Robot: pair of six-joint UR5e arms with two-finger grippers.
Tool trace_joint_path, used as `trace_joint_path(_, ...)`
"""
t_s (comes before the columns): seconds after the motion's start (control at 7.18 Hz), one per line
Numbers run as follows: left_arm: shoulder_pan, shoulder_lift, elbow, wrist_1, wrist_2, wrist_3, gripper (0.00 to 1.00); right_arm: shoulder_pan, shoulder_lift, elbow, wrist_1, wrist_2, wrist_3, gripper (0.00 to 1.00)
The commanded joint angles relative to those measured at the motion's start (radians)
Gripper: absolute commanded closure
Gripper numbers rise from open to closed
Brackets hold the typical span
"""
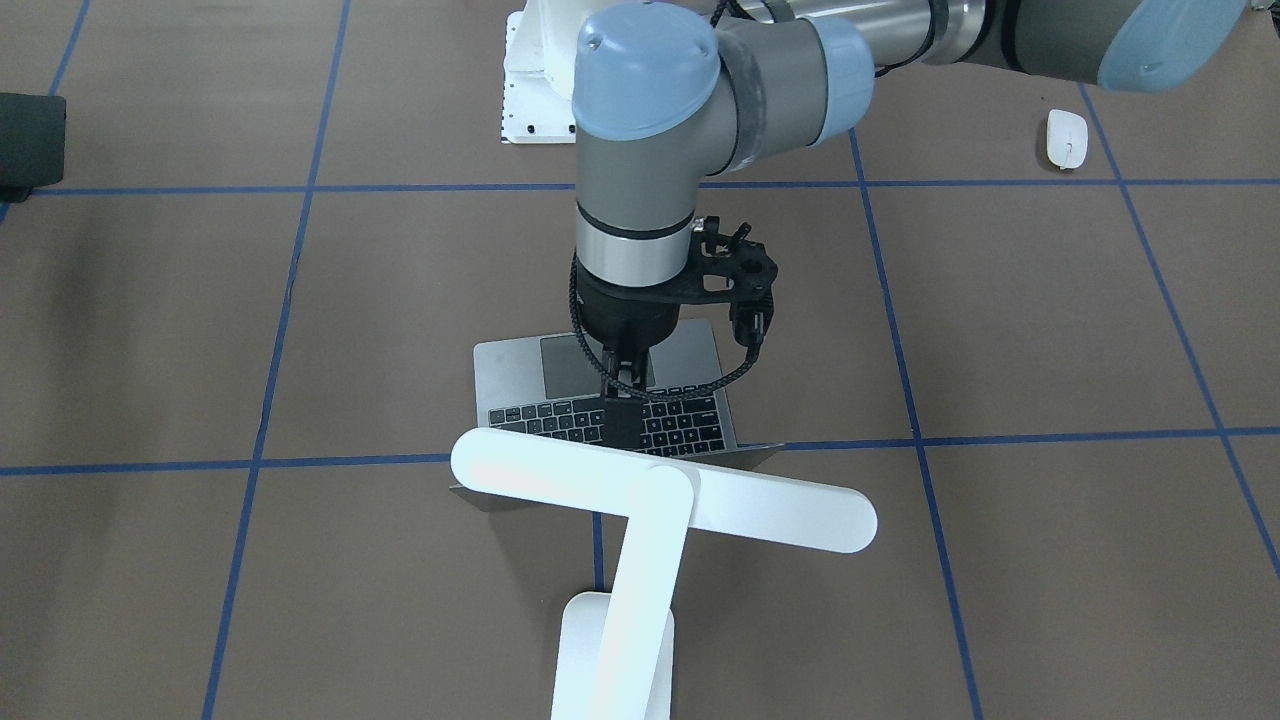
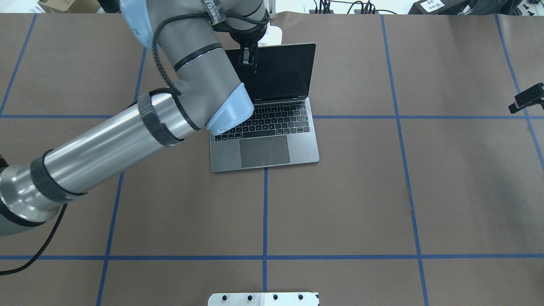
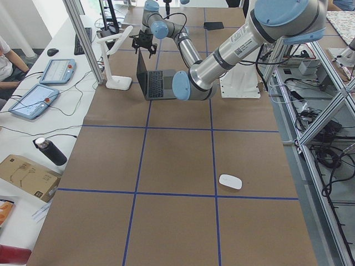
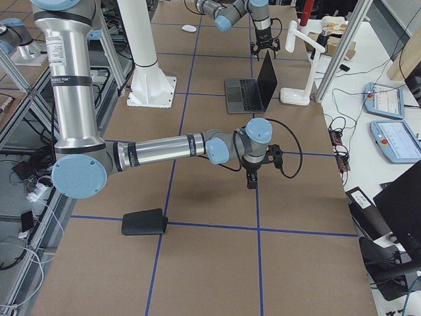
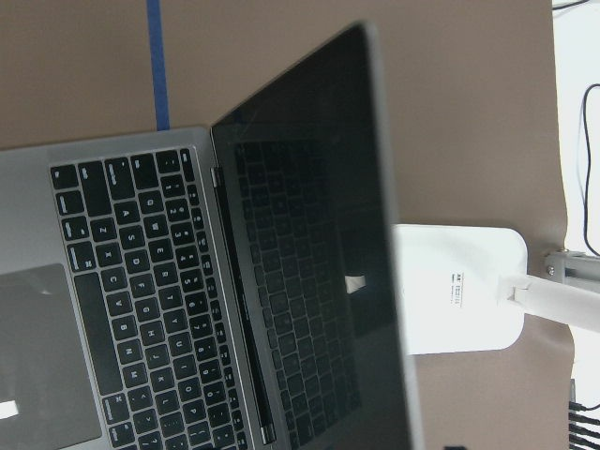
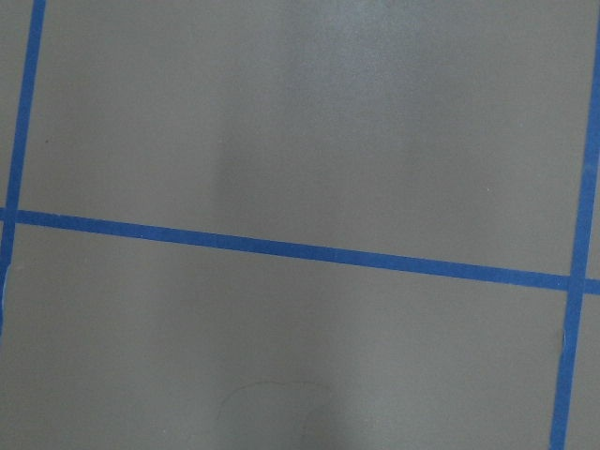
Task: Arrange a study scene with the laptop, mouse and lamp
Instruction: 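Release the laptop and raise the left gripper away from it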
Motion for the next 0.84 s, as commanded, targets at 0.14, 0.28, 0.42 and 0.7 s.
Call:
trace_joint_path(0.14, -0.022, 0.310, -0.423, 0.054, -0.007, 0.332, 0.01, 0.001, -0.017, 0.030, 0.002, 0.004, -0.002, 0.01)
trace_joint_path(0.28, -0.026, 0.410, -0.517, 0.062, -0.034, 0.513, 0.01, 0.001, -0.043, 0.032, 0.006, 0.004, -0.021, 0.01)
trace_joint_path(0.42, -0.041, 0.486, -0.568, 0.062, -0.058, 0.645, 0.01, 0.001, -0.088, 0.021, 0.066, 0.005, -0.066, 0.01)
trace_joint_path(0.7, -0.057, 0.639, -0.666, 0.059, -0.096, 1.037, 0.01, 0.005, -0.206, 0.036, 0.112, 0.043, -0.182, 0.01)
